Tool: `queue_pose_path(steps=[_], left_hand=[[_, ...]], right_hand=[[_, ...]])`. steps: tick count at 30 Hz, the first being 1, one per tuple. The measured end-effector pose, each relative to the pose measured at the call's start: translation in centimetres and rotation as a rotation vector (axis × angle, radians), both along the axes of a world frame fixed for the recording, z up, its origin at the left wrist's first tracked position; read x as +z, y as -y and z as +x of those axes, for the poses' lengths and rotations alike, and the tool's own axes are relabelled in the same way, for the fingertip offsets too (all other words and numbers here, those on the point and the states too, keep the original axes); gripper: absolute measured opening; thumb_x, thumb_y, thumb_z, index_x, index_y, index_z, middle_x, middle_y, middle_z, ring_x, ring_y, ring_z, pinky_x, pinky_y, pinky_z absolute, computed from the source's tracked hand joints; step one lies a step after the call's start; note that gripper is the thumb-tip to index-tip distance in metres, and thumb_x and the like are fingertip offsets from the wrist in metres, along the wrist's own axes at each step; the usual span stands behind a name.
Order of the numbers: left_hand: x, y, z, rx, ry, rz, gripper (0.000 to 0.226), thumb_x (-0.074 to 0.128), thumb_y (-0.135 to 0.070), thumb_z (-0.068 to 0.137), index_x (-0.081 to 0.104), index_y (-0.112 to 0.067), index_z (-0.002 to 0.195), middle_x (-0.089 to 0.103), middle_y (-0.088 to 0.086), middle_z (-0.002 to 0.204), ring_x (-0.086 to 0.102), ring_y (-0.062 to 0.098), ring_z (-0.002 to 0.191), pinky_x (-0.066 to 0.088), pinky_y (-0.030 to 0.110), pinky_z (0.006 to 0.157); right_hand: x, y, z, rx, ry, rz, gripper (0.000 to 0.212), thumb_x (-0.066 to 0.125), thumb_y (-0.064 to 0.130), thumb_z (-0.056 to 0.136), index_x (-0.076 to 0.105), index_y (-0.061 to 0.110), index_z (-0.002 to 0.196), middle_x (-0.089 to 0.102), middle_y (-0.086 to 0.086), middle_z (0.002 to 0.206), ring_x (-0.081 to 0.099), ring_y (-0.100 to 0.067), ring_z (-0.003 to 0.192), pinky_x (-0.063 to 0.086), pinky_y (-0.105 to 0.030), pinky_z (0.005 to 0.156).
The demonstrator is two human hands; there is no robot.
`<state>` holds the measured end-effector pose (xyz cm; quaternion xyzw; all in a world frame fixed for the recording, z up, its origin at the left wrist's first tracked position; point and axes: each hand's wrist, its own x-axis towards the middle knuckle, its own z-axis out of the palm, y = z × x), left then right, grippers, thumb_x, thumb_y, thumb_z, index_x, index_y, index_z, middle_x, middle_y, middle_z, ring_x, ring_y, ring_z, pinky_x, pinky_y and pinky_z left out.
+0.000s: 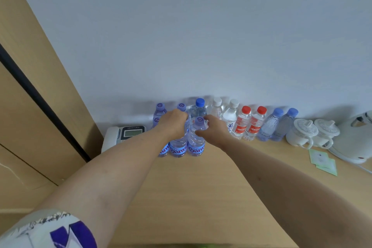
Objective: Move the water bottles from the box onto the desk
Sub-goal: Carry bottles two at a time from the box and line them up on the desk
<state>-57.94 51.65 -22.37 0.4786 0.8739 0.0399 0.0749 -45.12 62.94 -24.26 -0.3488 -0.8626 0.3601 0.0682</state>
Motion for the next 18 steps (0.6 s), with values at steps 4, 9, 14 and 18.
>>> queue_pose_path(steps=[4, 9, 14, 18], left_hand=[[1.6, -1.5, 0.9, -0.056, -0.009, 0.139, 0.042, 0.063, -0.008, 0.083, 0.063, -0.015, 0.125, 0.06, 0.011, 0.122, 0.057, 0.035, 0.113, 0.053, 0.041, 0.08], [2.5, -4.8, 4.2, -0.162, -0.018, 0.251, 0.054, 0.068, -0.017, 0.085, 0.06, -0.018, 0.138, 0.059, 0.011, 0.133, 0.05, 0.035, 0.126, 0.049, 0.044, 0.098], [2.8, -8.5, 10.0, -0.289, 0.055, 0.225, 0.061, 0.073, -0.023, 0.084, 0.057, -0.021, 0.143, 0.059, 0.012, 0.137, 0.05, 0.035, 0.129, 0.046, 0.043, 0.104], [3.0, -11.7, 16.6, -0.445, 0.046, 0.194, 0.055, 0.071, -0.028, 0.084, 0.06, -0.022, 0.137, 0.059, 0.009, 0.136, 0.051, 0.034, 0.127, 0.049, 0.044, 0.1]], right_hand=[[0.4, -0.2, 2.0, -0.048, 0.065, 0.034, 0.059, 0.076, 0.027, 0.085, 0.054, 0.014, 0.138, 0.065, -0.009, 0.124, 0.062, -0.03, 0.114, 0.048, -0.034, 0.081], [0.7, -0.9, 6.5, -0.154, 0.063, 0.092, 0.064, 0.079, 0.029, 0.082, 0.055, 0.016, 0.14, 0.067, -0.01, 0.127, 0.061, -0.033, 0.118, 0.046, -0.035, 0.081], [1.7, -2.7, 13.6, -0.308, 0.1, 0.159, 0.068, 0.079, 0.037, 0.082, 0.052, 0.021, 0.142, 0.064, -0.009, 0.13, 0.054, -0.035, 0.126, 0.046, -0.039, 0.093], [2.3, -4.2, 20.8, -0.435, 0.151, 0.179, 0.081, 0.079, 0.043, 0.082, 0.042, 0.024, 0.151, 0.054, -0.006, 0.144, 0.044, -0.033, 0.135, 0.044, -0.042, 0.104]])
